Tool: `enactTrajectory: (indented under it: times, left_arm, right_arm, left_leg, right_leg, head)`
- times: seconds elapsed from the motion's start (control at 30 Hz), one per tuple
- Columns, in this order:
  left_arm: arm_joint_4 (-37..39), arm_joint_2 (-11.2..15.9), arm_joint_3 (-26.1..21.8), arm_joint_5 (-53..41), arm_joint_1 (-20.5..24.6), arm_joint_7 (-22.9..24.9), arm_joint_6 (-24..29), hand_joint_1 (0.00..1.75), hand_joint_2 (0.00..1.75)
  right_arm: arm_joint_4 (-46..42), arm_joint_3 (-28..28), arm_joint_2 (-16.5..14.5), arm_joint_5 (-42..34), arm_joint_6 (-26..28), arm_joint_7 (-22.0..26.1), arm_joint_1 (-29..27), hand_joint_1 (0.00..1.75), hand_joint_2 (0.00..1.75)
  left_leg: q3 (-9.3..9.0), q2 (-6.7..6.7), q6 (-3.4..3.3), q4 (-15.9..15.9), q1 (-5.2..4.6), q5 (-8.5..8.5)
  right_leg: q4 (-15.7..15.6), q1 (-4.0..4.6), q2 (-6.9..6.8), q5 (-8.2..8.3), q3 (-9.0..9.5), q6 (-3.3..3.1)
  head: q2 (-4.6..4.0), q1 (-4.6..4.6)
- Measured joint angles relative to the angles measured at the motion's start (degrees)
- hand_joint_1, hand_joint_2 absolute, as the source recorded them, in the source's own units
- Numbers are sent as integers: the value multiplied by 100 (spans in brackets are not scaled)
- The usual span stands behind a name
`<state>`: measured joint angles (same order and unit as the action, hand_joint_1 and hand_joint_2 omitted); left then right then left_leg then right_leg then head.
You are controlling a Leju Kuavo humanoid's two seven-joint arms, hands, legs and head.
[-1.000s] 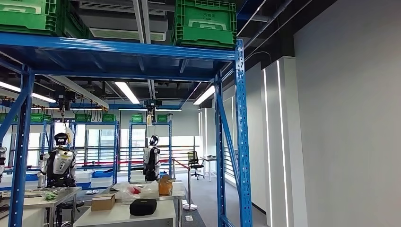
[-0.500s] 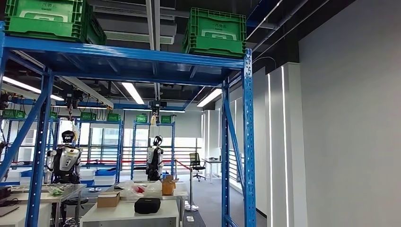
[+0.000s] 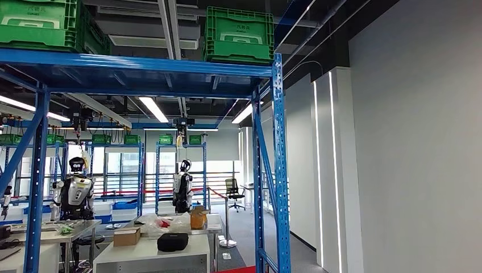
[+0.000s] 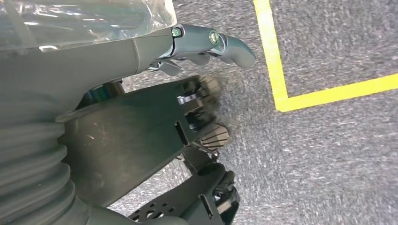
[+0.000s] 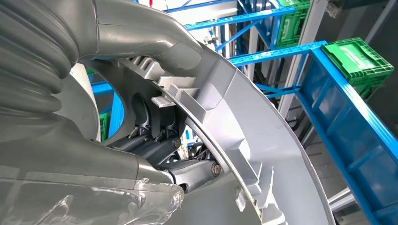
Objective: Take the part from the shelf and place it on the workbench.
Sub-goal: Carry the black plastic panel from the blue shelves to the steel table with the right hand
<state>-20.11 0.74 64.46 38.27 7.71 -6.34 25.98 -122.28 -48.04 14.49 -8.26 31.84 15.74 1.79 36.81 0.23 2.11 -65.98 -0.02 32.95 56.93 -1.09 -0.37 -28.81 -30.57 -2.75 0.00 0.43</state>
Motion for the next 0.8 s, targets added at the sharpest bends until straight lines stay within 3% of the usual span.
enactTrajectory:
  times: [0.03,0.07,0.1,0.13,0.2,0.27,0.37,0.43,0.53,0.57,0.6,0.63,0.7,0.77,0.8]
  left_arm:
    - [0,1,1,1,0,0,1,0,175]
    - [0,1,1,2,-1,0,1,0,175]
    - [-1,1,2,4,-1,0,1,0,175]
    - [-2,1,3,7,0,0,2,0,175]
    - [-5,5,4,14,10,0,10,0,175]
    - [-14,12,5,20,18,0,19,0,175]
    - [-29,17,7,32,8,0,21,0,175]
    - [-39,14,8,37,8,1,22,0,175]
    - [-52,10,11,48,9,2,23,0,175]
    - [-54,9,13,53,5,2,25,0,175]
    - [-55,9,15,59,1,2,26,0,175]
    - [-55,9,16,64,1,2,28,0,175]
    - [-62,10,17,72,3,2,32,0,175]
    - [-77,10,19,79,4,2,36,0,175]
    - [-83,11,20,81,3,2,37,0,175]
  right_arm:
    - [1,0,0,-1,4,0,0,175,175]
    - [1,0,0,-2,8,0,-1,175,175]
    - [2,0,0,-5,12,-1,-2,175,175]
    - [2,0,0,-8,16,-2,-2,175,175]
    - [2,0,-1,-14,30,-4,-4,175,175]
    - [2,1,-2,-18,45,-4,-3,175,175]
    - [1,4,-1,-35,55,-4,-8,175,175]
    - [0,12,2,-48,60,-4,-14,175,175]
    - [3,24,7,-64,70,-4,-22,175,175]
    - [5,25,10,-68,72,-4,-25,175,175]
    - [7,26,14,-72,73,-4,-26,175,175]
    - [8,28,17,-73,74,-4,-26,175,175]
    - [7,33,20,-76,75,-4,-21,175,175]
    - [6,36,20,-84,76,-4,-18,175,175]
    - [6,36,20,-87,78,-3,-17,175,175]
  left_leg:
    - [89,0,18,-360,12,192]
    - [116,0,26,-605,18,278]
    - [50,0,23,-659,20,246]
    - [-122,-2,6,-489,19,121]
    - [-663,-11,-66,283,5,-134]
    - [-1036,-21,-135,896,-25,-192]
    - [-1045,-14,-223,1079,-52,-259]
    - [-963,4,-300,1151,-31,-386]
    - [-786,25,-358,1155,-28,-536]
    - [-714,31,-358,1132,-31,-575]
    - [-634,36,-354,1100,-33,-611]
    - [-561,39,-345,1059,-33,-644]
    - [-418,38,-318,955,-36,-693]
    - [-304,36,-268,860,-50,-741]
    - [-265,36,-237,834,-54,-775]
  right_leg:
    - [8,7,-2,38,-56,-6]
    - [20,12,-4,75,-116,-5]
    - [39,17,-3,110,-180,-1]
    - [61,21,0,139,-241,5]
    - [105,32,9,190,-335,31]
    - [126,38,7,250,-389,88]
    - [103,18,2,342,-421,200]
    - [256,19,15,139,-507,258]
    - [1173,18,23,-605,-768,312]
    - [1455,17,22,-723,-805,325]
    - [1577,15,22,-710,-766,333]
    - [1501,14,20,-595,-636,334]
    - [850,13,14,-334,-143,314]
    - [188,28,15,-291,267,262]
    - [34,39,19,-320,340,234]
  head:
    - [0,7]
    - [0,11]
    - [0,15]
    - [0,20]
    - [0,21]
    - [0,14]
    - [0,10]
    - [0,1]
    - [0,-23]
    - [0,-27]
    - [0,-33]
    - [0,-38]
    - [0,-51]
    - [0,-58]
    - [0,-58]
